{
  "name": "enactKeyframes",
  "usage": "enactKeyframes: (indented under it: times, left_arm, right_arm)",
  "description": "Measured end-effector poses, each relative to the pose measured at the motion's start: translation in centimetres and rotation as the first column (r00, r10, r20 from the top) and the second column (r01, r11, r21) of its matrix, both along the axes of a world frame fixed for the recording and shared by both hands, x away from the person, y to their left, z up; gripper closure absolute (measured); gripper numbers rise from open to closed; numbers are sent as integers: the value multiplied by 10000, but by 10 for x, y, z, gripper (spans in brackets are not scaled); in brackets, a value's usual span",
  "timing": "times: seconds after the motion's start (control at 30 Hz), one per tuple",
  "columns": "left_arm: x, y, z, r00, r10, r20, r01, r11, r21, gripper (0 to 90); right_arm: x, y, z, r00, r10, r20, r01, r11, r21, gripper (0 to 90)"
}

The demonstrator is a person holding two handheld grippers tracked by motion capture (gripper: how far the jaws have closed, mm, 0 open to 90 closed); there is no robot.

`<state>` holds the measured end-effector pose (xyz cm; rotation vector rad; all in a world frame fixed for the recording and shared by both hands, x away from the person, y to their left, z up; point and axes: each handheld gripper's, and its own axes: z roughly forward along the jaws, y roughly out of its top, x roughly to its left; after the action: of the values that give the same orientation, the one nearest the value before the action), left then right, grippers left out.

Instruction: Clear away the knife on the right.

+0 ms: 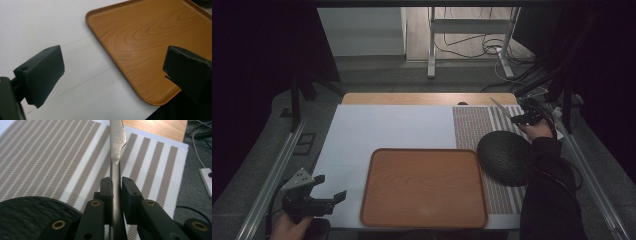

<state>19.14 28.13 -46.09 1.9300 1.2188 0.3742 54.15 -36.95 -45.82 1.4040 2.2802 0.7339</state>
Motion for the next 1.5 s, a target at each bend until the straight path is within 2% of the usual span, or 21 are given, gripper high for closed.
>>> enactKeyframes:
  times: [0.2,0.57,0.77,1.2,1.5]
  left_arm:
    - [0,0,0,10000,-6,10,6,10000,11,38]
    - [0,0,0,10000,-4,-5,4,10000,-3,38]
    - [0,0,0,10000,-9,-9,9,10000,15,37]
    - [0,0,0,10000,-8,-9,8,10000,36,38]
    - [0,-1,0,10000,-8,-16,8,10000,45,38]
  right_arm:
    - [-11,7,7,9993,377,-51,-374,9983,439,801]
    - [-38,27,15,9938,1115,42,-1116,9921,568,801]
    - [-56,42,19,9866,1621,166,-1628,9848,611,801]
    - [-98,79,22,9555,2945,182,-2950,9528,719,801]
    - [-132,103,20,9224,3862,91,-3858,9198,722,801]
